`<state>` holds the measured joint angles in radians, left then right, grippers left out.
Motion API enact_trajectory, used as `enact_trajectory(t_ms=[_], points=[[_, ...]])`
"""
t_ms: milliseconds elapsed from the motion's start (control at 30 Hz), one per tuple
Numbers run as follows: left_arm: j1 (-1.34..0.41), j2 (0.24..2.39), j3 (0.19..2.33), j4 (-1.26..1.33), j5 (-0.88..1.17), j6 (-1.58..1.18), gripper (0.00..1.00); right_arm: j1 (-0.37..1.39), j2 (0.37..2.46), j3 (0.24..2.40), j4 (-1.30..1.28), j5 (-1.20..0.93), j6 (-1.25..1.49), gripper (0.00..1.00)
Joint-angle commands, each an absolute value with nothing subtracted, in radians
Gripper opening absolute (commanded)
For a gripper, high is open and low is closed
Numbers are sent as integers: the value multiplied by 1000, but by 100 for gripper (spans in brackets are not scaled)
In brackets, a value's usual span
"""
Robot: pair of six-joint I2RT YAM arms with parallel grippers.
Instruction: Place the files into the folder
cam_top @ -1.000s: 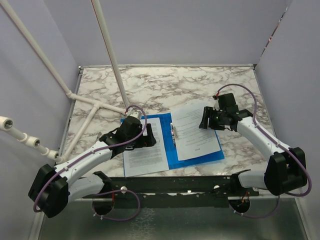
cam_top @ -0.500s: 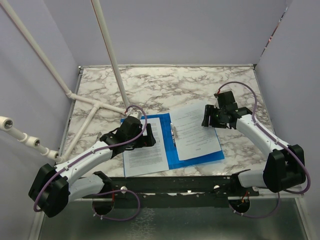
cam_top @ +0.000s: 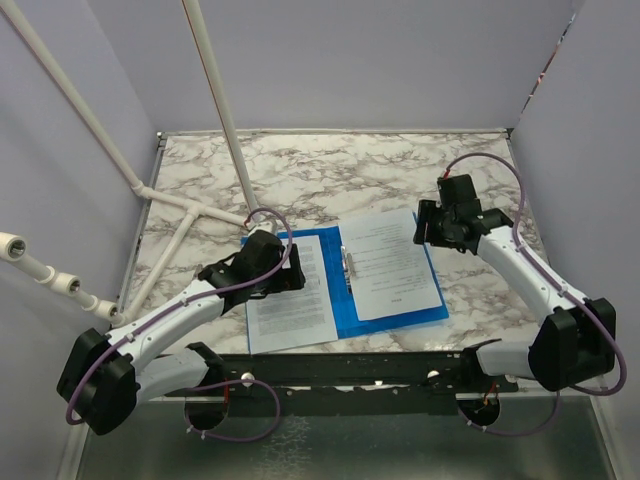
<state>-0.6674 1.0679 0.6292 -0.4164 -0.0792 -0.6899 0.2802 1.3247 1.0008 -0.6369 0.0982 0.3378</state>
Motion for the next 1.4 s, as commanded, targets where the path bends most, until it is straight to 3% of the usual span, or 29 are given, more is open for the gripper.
enact_trajectory(t_ms=[0, 333, 733, 1367], points=[[-665, 1043, 675, -488, -205, -722, 99, 291, 1246, 1034, -661, 46, 342, 65], [-662, 1034, 671, -581, -440, -818, 99, 487, 1179, 994, -536, -126, 463, 65], [-654, 1020, 545, -476, -440, -891, 99, 782, 1405, 1083, -407, -70, 542, 65], [-635, 1089, 436, -324, -362, -891, 99, 853, 1757, 1200, -321, -84, 573, 67]])
